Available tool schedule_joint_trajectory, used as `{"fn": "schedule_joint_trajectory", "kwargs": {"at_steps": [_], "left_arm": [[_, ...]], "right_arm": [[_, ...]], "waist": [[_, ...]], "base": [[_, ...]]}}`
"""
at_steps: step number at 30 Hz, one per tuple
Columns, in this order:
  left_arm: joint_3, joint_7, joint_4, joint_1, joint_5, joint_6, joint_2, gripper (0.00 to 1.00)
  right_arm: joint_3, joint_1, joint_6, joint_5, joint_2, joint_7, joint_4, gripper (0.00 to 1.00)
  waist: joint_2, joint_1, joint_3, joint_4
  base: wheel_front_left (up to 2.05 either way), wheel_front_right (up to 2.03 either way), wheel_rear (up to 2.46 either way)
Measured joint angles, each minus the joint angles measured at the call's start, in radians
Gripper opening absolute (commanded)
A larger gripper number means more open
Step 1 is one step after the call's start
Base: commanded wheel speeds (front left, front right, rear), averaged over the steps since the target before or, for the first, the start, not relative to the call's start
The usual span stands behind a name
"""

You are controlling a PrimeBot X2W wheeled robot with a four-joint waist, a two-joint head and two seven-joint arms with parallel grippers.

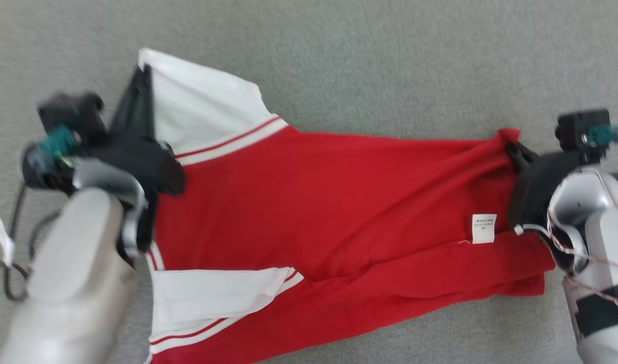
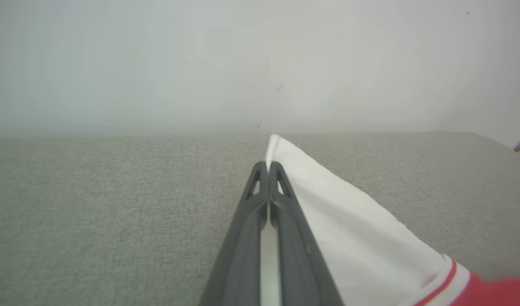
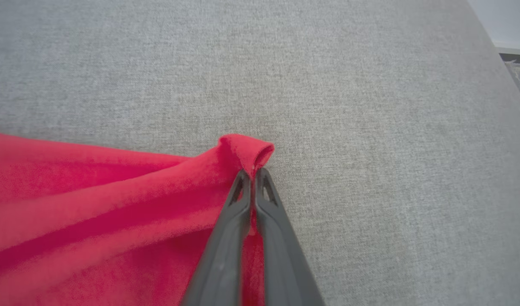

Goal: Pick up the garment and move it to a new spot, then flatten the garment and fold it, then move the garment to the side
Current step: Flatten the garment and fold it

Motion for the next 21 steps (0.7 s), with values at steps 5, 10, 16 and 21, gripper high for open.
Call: {"fn": "schedule_joint_trajectory", "kwargs": {"at_steps": [5, 10, 16, 21], "left_arm": [[0.017, -0.063, -0.08, 0.13, -0.004, 0.02, -0.043, 0.0], [0.023, -0.072, -0.195, 0.292, 0.021, 0.04, -0.068, 0.0], [0.04, -0.074, -0.299, 0.43, 0.046, 0.058, -0.085, 0.0], [0.026, -0.074, -0.353, 0.559, 0.037, 0.066, -0.104, 0.0]], "right_arm": [[-0.061, 0.09, 0.0, -0.045, 0.016, -0.106, 0.015, 0.0], [-0.079, 0.178, 0.0, -0.084, 0.028, -0.189, 0.034, 0.0], [-0.095, 0.229, 0.0, -0.096, 0.043, -0.234, 0.058, 0.0], [-0.1, 0.257, 0.0, -0.115, 0.043, -0.241, 0.065, 0.0]], "waist": [[0.0, -0.0001, -0.064, 0.023], [0.0, -0.0002, -0.133, 0.046], [-0.0001, -0.0002, -0.192, 0.075], [-0.0001, -0.0003, -0.232, 0.104]], "base": [[0.0, 0.0, 0.0], [0.0, 0.0, 0.0], [0.0, 0.0, 0.0], [0.0, 0.0, 0.0]]}}
